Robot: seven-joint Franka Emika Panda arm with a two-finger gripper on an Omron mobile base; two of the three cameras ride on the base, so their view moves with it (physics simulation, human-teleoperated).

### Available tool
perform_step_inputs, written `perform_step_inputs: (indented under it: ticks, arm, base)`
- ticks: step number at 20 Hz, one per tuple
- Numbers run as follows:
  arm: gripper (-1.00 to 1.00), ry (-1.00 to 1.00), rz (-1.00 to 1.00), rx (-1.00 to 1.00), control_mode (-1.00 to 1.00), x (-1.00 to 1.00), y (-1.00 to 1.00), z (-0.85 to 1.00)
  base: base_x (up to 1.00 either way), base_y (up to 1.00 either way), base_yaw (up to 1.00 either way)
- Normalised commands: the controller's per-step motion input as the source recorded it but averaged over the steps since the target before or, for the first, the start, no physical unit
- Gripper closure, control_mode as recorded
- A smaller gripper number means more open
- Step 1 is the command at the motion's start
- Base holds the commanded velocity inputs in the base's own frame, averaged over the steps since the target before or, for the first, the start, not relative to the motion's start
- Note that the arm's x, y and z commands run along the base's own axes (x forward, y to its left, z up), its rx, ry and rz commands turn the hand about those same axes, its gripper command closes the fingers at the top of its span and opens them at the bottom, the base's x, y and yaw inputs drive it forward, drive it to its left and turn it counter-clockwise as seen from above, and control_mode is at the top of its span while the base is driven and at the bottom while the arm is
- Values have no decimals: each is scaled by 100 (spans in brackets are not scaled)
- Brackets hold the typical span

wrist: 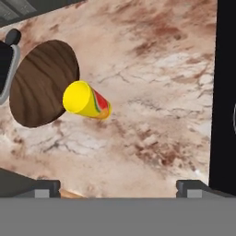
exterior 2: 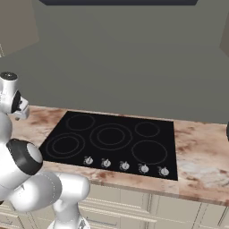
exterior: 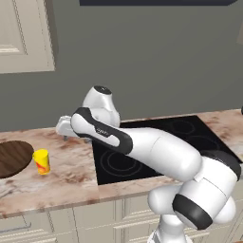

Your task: Pick the cup and bowl from the counter and place them on the counter next to the sink.

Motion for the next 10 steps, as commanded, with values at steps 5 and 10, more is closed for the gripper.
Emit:
perform_step_inputs:
  ticks: [5,10]
  arm:
    - [-100,-7,0,-6,-100,14,24,-19]
    - [-100,-2,0,-1,-100,10,24,-15]
  base:
    - [0,0,0]
    - [0,0,0]
